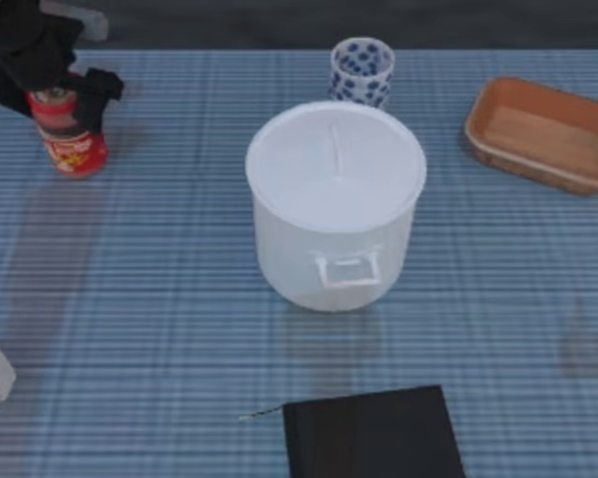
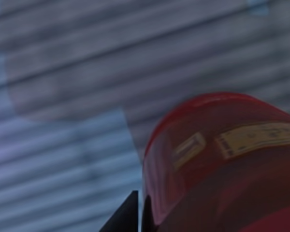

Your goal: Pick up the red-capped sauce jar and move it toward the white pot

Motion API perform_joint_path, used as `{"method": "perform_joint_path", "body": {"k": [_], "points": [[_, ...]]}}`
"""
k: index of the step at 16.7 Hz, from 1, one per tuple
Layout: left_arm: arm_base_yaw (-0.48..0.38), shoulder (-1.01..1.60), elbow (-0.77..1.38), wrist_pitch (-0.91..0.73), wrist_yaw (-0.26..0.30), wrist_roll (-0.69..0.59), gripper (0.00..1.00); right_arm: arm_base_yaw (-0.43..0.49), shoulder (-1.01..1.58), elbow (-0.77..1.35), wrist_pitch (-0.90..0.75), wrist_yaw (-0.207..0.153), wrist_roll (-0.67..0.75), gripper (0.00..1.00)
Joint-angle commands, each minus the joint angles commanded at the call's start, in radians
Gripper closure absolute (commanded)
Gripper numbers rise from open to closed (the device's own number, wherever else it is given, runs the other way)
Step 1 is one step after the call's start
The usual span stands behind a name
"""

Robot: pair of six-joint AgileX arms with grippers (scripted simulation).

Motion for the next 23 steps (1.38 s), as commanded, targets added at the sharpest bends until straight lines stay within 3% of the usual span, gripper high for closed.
{"method": "perform_joint_path", "body": {"k": [12, 23], "points": [[0.002, -0.037, -0.037, 0.005, -0.002, 0.000, 1.00, 0.000, 0.000, 0.000, 0.000, 0.000, 0.000, 0.00], [0.021, -0.567, -0.642, 0.072, -0.008, 0.001, 1.00, 0.000, 0.000, 0.000, 0.000, 0.000, 0.000, 0.00]]}}
